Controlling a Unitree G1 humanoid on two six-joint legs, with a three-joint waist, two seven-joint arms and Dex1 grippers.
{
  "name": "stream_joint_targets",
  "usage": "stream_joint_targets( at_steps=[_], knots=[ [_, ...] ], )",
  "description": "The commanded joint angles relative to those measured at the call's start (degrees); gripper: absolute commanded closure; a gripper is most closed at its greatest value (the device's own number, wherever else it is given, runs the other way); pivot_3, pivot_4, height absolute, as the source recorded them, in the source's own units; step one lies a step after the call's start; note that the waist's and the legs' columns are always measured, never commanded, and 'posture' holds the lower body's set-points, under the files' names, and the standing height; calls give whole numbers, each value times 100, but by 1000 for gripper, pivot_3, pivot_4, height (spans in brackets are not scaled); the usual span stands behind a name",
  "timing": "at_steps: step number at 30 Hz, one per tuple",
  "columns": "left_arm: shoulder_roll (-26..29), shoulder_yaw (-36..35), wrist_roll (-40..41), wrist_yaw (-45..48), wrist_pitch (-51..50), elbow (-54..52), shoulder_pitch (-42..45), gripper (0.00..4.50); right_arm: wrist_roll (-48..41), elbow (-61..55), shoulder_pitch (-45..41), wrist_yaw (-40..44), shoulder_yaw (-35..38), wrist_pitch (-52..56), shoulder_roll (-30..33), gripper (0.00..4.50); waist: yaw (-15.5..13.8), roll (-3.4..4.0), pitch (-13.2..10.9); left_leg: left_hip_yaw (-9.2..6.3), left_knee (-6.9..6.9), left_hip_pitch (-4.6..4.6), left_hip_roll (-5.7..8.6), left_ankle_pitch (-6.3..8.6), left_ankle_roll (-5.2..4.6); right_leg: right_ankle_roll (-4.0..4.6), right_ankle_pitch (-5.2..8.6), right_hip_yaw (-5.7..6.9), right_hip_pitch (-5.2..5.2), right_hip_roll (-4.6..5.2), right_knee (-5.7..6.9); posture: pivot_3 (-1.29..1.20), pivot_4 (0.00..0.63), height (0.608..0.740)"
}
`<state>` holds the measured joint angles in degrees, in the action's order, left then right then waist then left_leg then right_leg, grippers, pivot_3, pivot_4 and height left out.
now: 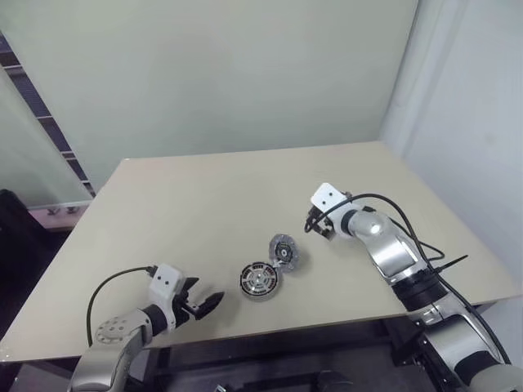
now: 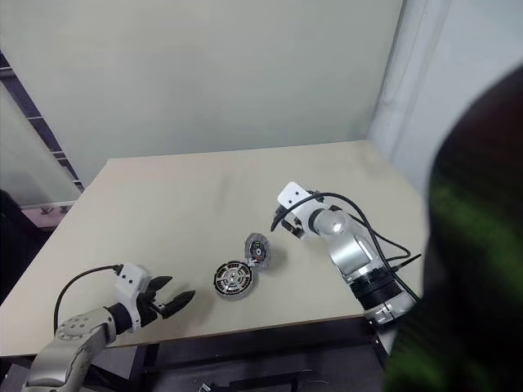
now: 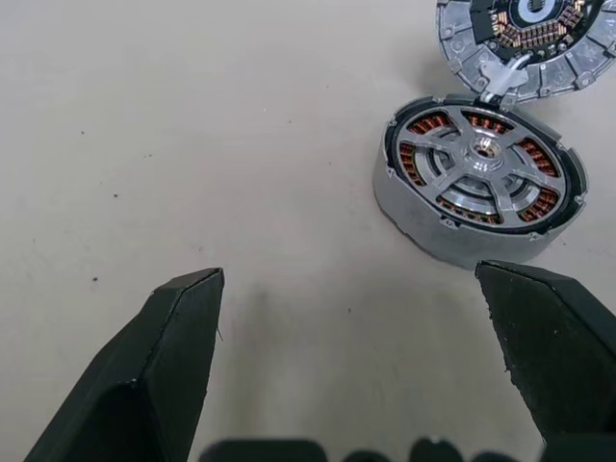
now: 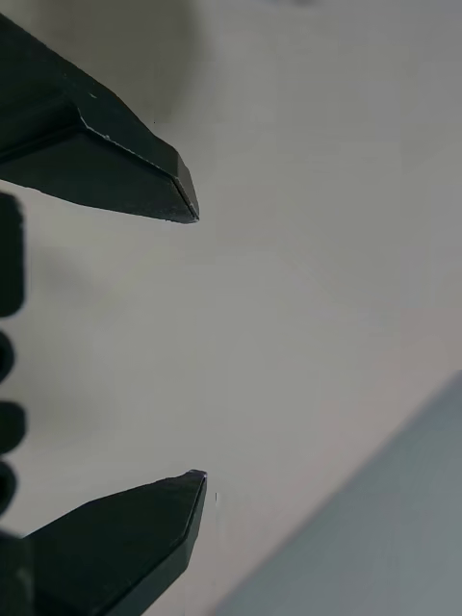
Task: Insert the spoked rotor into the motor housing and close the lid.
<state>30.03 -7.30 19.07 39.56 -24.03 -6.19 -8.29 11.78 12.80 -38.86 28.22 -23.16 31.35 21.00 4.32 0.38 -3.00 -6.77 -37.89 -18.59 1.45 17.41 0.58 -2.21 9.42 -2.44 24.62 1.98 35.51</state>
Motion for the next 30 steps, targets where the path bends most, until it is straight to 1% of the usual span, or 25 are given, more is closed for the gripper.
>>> stream_joint_targets(
  at_steps=[1,5,9,14,18,22,27,30],
  knots=[
    [82,-78,90,59,-8,-172,131,0,38,-29,120,215,-94,-124,-65,8,0,0,0,0,0,0,0,0,0,0,0,0,0,0,0,0,0,740],
    [60,-80,143,87,-114,-222,155,0,-168,-99,361,464,-119,-126,-357,8,2,0,-1,-1,0,1,-2,0,0,-1,0,0,-1,-2,2,0,0,740],
    [90,-75,176,133,-227,-302,100,0,-384,-281,539,658,-142,-82,-797,8,1,0,-1,-3,-1,1,-3,0,0,-1,-1,1,-1,-3,4,0,0,740],
    [105,-74,174,138,-229,-371,44,0,-453,-247,678,646,-338,-123,-1391,8,0,0,-1,-4,-2,3,-3,0,0,-1,-1,1,-2,-3,5,0,0,740],
    [97,-60,164,128,-214,-433,3,0,-340,-11,746,595,-558,-242,-1672,8,0,2,-2,-7,1,4,-5,0,1,-1,-1,3,-1,-5,6,0,0,740],
    [75,-49,156,101,-216,-510,-46,0,-323,249,749,581,-612,-383,-1760,8,-7,2,-3,-8,-4,4,-2,0,2,-1,-1,2,-4,-3,7,0,0,740],
    [53,-32,140,76,-194,-518,-86,0,-431,386,676,639,-424,-578,-1689,8,-2,2,-3,-8,-4,4,-3,0,2,-1,-1,2,-4,-3,6,0,0,740],
    [42,-7,127,71,-181,-493,-78,0,-785,373,617,963,-165,-560,-1683,8,-2,2,-3,-9,-3,5,-3,0,2,-1,-1,3,-4,-4,7,0,0,740]
  ],
)
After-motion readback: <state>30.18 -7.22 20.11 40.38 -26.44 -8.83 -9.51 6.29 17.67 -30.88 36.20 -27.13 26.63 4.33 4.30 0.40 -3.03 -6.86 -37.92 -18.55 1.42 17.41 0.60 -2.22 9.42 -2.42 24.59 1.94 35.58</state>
